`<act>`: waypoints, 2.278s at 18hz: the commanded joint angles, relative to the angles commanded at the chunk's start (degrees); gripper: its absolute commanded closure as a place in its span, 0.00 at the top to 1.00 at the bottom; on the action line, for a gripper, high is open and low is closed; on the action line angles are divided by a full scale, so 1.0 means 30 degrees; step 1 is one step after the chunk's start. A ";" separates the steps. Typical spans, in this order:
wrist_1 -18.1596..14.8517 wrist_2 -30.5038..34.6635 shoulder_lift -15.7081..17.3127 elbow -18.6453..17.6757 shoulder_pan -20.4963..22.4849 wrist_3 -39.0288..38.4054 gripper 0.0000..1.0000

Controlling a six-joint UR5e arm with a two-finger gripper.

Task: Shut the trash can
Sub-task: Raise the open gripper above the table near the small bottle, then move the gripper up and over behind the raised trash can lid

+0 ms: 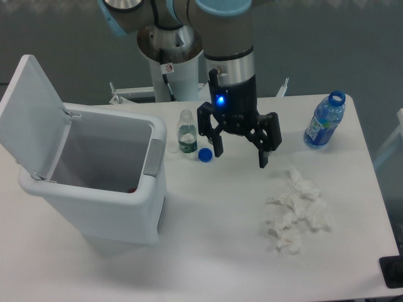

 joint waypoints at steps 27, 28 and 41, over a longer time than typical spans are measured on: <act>-0.0029 -0.2811 0.3340 0.0674 -0.5948 -1.5826 1.00; -0.0029 -0.3103 0.3486 0.0674 -0.5977 -1.5855 1.00; 0.0058 -0.7292 0.4425 0.0644 -0.7501 -1.5563 1.00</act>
